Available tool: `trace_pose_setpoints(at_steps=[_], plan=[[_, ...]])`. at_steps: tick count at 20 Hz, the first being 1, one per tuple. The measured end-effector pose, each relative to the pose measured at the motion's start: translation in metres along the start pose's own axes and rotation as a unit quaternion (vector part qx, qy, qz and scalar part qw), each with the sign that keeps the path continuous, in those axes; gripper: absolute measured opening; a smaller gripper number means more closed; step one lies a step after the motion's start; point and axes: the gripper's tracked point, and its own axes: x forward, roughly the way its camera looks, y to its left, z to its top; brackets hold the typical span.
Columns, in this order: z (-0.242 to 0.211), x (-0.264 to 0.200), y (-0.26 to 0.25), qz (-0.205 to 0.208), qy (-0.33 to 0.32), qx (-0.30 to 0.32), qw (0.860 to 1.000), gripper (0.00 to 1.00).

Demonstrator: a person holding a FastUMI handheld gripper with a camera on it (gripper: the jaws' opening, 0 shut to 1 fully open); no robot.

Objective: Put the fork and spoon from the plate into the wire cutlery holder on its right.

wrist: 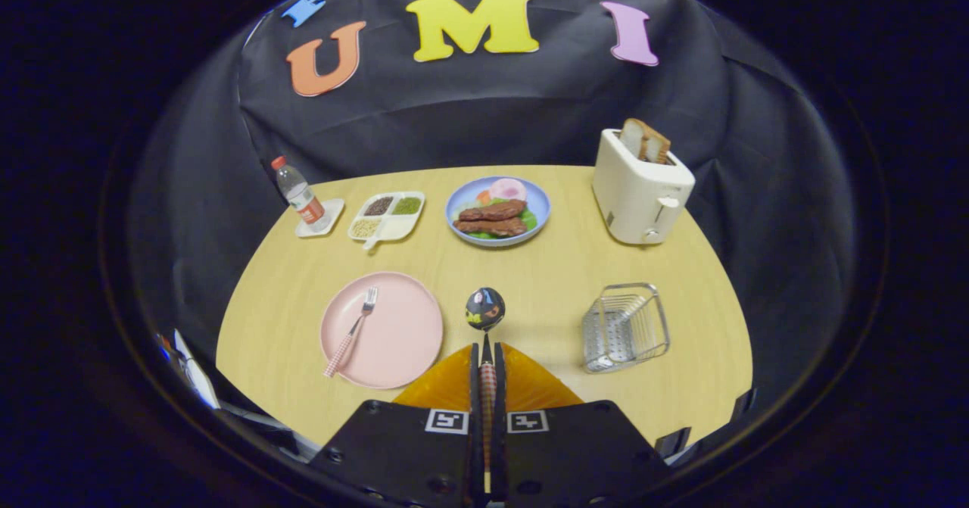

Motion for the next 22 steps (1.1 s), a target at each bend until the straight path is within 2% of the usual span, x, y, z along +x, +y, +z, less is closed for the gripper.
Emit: trace_pose_setpoints(at_steps=[8,16,22], plan=[[0.015,-0.028,-0.081,-0.037,0.016,0.012,0.999,0.04],[0.0,-0.019,-0.128,-0.052,0.116,0.059,0.99,0.04],[0.002,0.014,-0.138,-0.052,0.189,0.089,0.977,0.04]])
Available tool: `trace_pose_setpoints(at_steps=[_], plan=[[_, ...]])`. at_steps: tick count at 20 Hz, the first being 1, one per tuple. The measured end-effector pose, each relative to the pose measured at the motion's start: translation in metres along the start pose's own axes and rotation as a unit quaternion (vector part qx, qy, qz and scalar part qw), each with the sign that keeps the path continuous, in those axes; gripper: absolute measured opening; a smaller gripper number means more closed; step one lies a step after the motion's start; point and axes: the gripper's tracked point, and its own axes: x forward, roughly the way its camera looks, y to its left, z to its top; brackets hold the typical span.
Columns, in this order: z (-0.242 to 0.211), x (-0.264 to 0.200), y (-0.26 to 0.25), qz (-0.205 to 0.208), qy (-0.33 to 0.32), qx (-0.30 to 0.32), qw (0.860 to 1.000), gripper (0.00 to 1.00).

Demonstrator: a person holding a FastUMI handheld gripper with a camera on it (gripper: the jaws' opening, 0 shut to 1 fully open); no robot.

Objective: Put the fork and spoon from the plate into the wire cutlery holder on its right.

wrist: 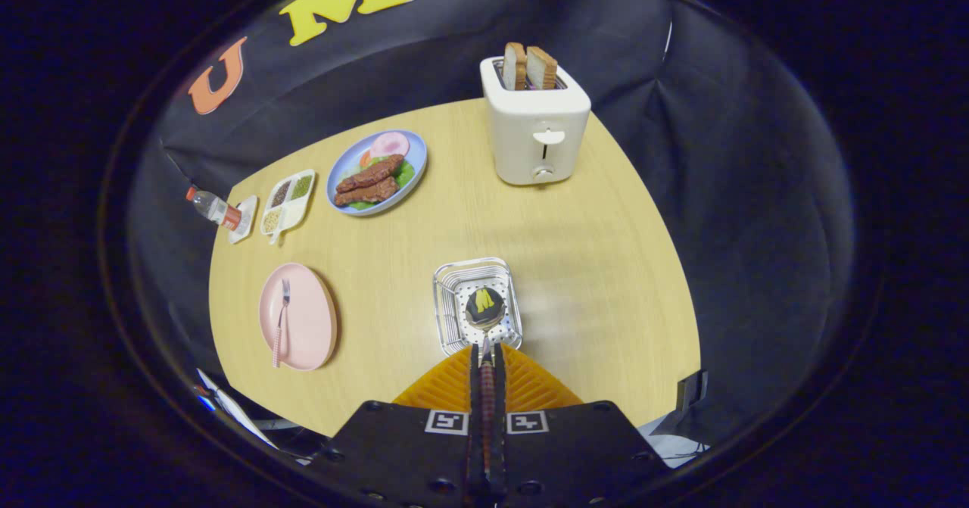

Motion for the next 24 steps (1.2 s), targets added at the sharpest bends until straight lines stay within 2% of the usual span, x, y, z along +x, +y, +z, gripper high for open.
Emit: trace_pose_setpoints(at_steps=[9,16,19,21,24], plan=[[0.012,0.048,0.009,0.007,0.056,0.011,0.998,0.05],[0.019,0.052,0.002,0.0,0.032,-0.003,0.999,0.09],[0.023,0.043,0.004,0.005,0.009,-0.007,1.0,0.07],[0.027,0.035,0.009,0.012,-0.018,-0.018,1.0,0.09],[0.03,0.022,0.023,0.016,-0.06,-0.042,0.997,0.28]])
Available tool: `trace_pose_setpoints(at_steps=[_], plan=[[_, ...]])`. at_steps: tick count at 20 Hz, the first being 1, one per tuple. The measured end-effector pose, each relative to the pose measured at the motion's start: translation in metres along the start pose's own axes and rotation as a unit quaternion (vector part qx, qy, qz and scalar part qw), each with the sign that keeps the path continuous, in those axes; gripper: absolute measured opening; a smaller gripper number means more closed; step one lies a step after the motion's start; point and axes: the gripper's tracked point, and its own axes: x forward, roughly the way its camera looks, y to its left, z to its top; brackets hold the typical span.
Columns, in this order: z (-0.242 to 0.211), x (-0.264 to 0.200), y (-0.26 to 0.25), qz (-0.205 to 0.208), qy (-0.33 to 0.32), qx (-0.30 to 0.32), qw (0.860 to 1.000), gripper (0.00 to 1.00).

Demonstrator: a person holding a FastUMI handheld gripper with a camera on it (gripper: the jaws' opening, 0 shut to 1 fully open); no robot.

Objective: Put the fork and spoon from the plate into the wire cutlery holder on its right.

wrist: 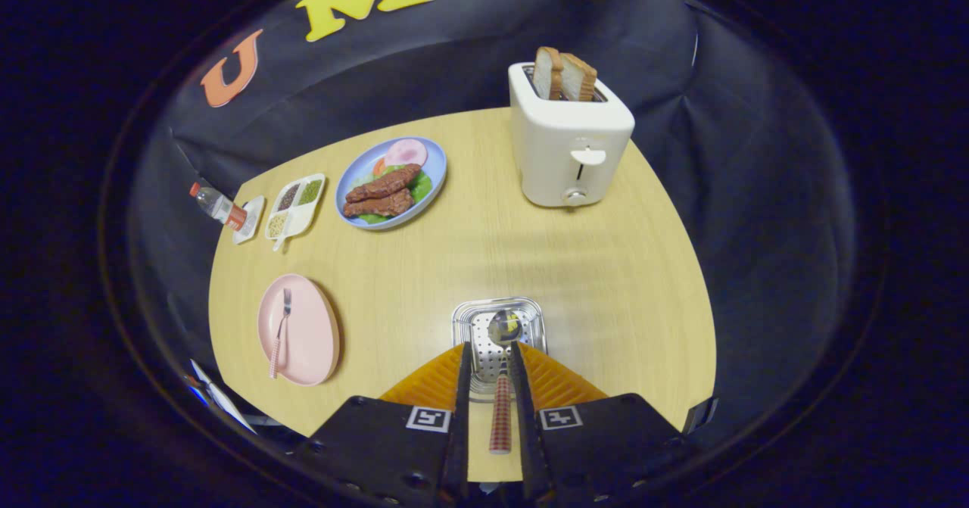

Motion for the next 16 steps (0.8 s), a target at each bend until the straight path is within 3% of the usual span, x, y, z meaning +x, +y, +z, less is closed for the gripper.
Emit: trace_pose_setpoints(at_steps=[3,8,10,16], plan=[[0.003,-0.014,0.028,0.013,-0.041,-0.01,0.999,0.39],[0.009,-0.027,0.072,0.035,-0.125,-0.03,0.991,0.89],[0.006,-0.03,0.09,0.04,-0.141,-0.032,0.989,0.96],[-0.01,-0.029,0.151,0.062,-0.179,-0.038,0.981,0.97]])
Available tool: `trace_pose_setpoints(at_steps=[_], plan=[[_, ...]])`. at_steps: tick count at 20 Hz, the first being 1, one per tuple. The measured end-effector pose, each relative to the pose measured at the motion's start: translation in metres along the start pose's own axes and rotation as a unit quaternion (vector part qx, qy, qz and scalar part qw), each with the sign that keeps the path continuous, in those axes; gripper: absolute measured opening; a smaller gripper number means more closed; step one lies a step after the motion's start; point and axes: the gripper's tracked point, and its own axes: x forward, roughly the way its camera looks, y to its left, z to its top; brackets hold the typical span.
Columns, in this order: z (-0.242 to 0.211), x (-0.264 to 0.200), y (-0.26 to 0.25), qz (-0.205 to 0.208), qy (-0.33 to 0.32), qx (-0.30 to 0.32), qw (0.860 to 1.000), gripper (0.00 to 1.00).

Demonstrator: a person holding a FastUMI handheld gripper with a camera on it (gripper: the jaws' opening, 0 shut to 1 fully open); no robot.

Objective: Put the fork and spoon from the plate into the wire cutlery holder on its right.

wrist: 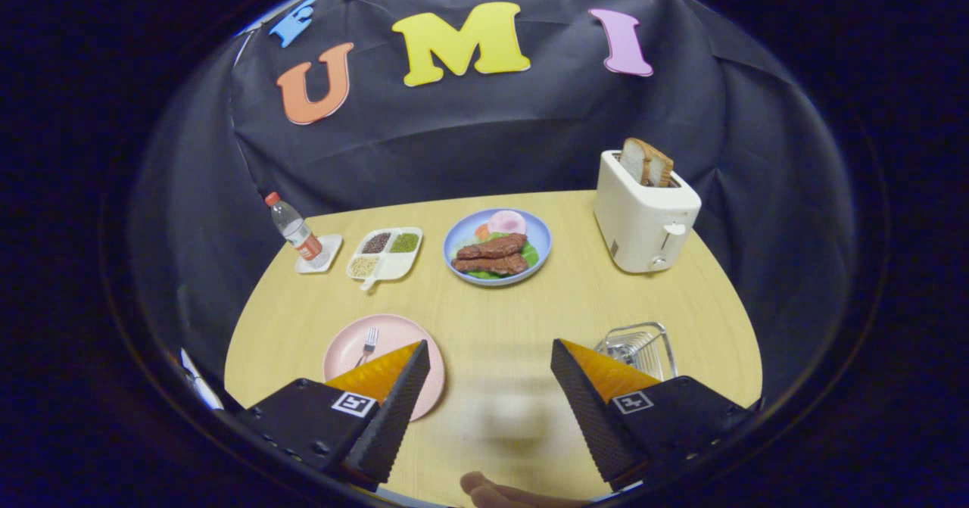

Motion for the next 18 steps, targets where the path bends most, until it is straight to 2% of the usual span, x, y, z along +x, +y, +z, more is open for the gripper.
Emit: trace_pose_setpoints(at_steps=[7,18], plan=[[-0.037,0.023,0.078,0.012,0.022,-0.004,1.0,0.97],[-0.092,0.073,0.176,0.002,0.04,-0.022,0.999,0.96]])
